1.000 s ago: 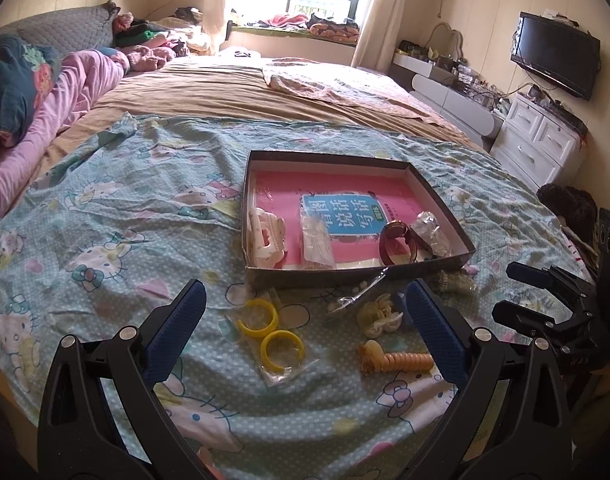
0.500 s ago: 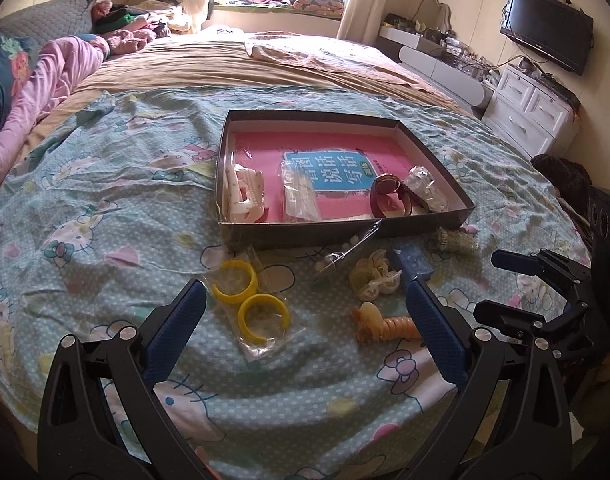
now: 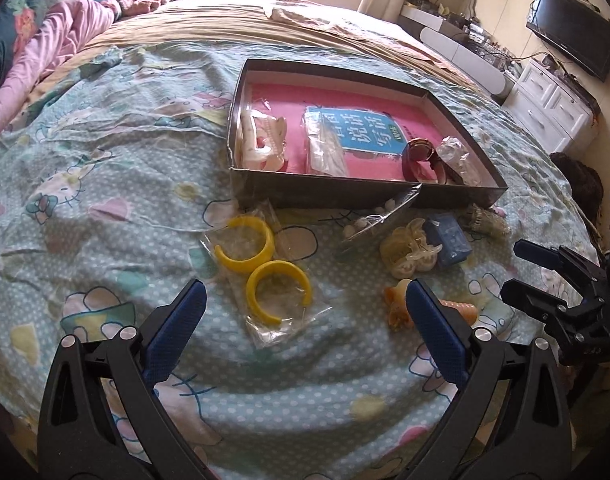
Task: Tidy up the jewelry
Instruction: 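Grasp the yellow bangle bag with left gripper while right grasps the blue box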
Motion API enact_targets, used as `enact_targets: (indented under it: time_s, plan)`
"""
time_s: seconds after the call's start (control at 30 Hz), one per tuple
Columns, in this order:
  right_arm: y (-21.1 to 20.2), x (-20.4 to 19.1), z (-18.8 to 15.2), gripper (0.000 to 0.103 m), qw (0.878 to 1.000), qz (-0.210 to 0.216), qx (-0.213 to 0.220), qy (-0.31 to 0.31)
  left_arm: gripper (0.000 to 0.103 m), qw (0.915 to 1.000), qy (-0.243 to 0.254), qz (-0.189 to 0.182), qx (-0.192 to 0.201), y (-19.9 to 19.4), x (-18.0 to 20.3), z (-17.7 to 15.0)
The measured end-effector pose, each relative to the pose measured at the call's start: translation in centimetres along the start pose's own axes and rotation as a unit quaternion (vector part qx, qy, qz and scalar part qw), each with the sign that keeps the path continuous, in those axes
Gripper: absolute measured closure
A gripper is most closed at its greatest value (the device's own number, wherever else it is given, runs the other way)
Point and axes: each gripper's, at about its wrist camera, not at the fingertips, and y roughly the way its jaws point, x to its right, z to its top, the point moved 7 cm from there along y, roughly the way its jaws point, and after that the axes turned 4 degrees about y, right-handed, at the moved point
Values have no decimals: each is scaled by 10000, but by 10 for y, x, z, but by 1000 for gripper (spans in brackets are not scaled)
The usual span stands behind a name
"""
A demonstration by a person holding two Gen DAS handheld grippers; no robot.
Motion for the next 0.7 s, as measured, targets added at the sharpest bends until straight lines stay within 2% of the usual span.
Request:
enact_targets:
  time_s: [0.3,0.4,0.5,0.7]
  plan:
    - [26,-11,5,32,9998,124,-151,-82,9,9993,-346,79,-87,11,-17,0]
    - [35,-13,6,41,9996,151,-225,-94,9,9993,-345,144,-45,15,-19,2]
    - [41,-14,7,43,9995,178,-260,-78,10,9994,-302,166,-72,20,-18,3]
    - [49,-14,13,56,9996,168,-181,-151,16,9995,-154,274,-82,29,-15,5]
